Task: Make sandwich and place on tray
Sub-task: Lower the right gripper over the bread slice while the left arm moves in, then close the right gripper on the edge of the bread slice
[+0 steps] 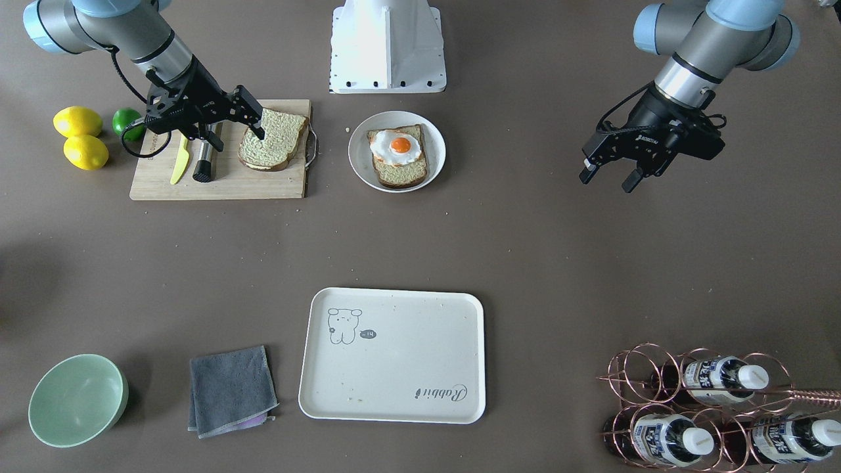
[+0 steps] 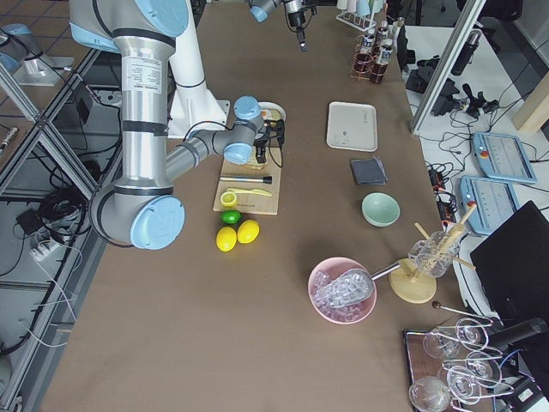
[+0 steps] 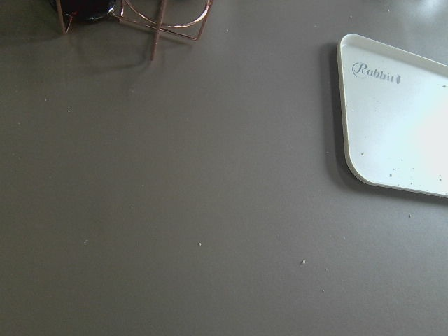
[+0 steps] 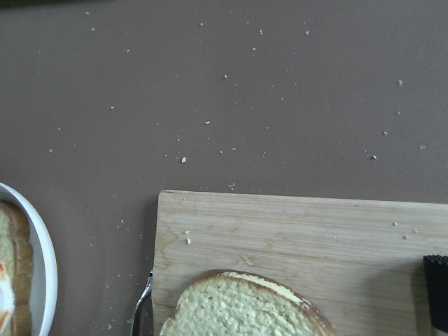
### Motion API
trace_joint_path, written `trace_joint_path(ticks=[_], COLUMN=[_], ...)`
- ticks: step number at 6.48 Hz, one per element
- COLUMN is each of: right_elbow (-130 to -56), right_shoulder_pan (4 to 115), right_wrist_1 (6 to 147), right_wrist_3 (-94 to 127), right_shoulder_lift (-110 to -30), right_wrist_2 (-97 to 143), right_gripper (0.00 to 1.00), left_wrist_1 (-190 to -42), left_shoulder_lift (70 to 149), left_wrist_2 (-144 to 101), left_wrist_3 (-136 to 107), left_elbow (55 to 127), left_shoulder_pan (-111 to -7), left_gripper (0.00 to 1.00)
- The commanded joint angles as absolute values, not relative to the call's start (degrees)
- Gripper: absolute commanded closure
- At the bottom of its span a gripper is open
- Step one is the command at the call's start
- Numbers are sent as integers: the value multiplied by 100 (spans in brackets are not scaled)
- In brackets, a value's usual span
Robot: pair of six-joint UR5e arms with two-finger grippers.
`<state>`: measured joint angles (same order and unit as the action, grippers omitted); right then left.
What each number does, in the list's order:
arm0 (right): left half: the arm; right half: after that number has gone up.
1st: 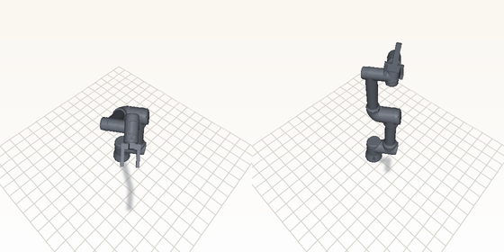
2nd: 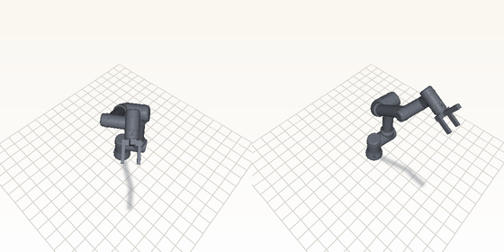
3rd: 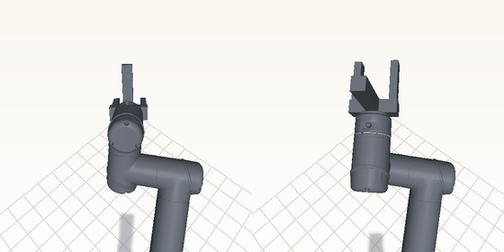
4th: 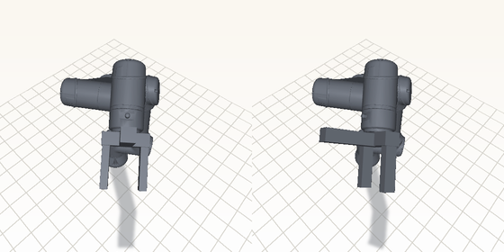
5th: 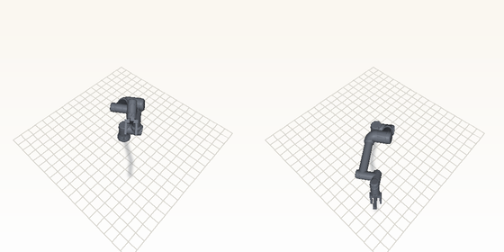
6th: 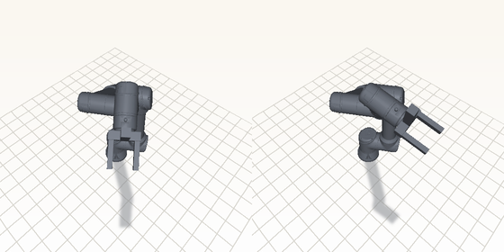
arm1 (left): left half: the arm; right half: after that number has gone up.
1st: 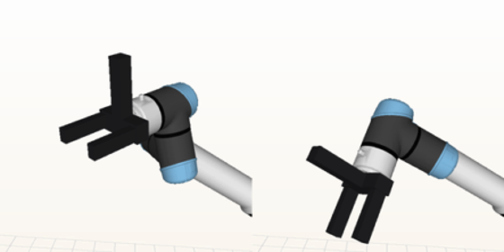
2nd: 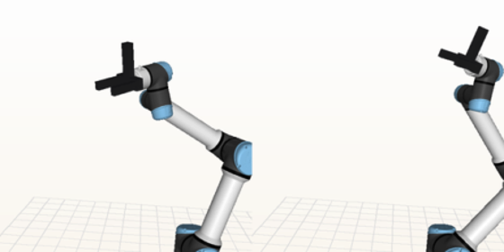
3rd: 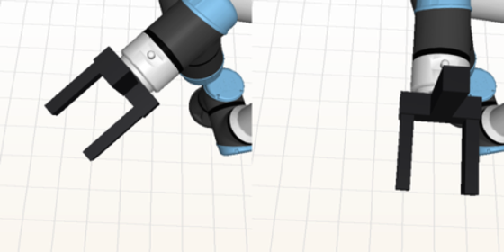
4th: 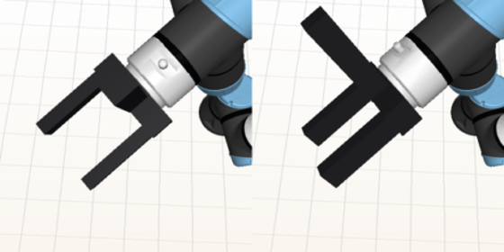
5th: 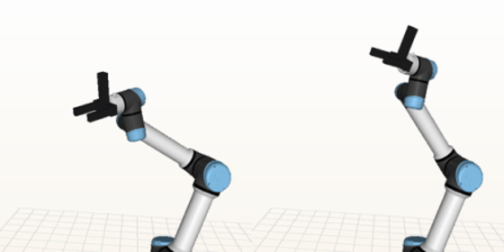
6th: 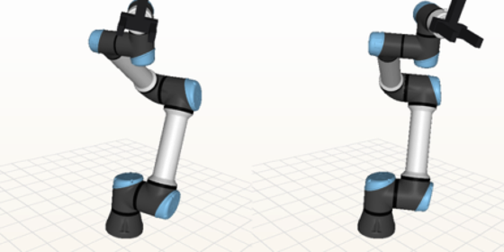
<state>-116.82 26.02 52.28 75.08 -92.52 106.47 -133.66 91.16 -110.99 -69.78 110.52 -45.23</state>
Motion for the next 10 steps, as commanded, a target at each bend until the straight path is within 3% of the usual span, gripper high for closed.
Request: trace_joint_path(ticks=[1,5,6,10], right_elbow=[-11707,-11681,-11655,-11540], right_shoulder_pan=[2295,2004,1995,1837], right_wrist_1=[5229,5221,5229,5229], right_wrist_3=[7523,7523,7523,7523], right_shoulder_lift=[-9299,-9571,-9563,-9492], right_wrist_2=[10626,10336,10249,10064], right_gripper=[27,27,49,50], left_wrist_1=[-13359,-13272,-13263,-13236], left_shoulder_lift=[9132,9219,9255,9299], left_wrist_2=[-11092,-11101,-11101,-11101], left_wrist_3=[-6979,-6952,-6952,-6943], left_elbow=[11030,10995,10995,10995], left_shoulder_pan=[-4526,-4518,-4518,-4518], left_gripper=[3,3,3,3])
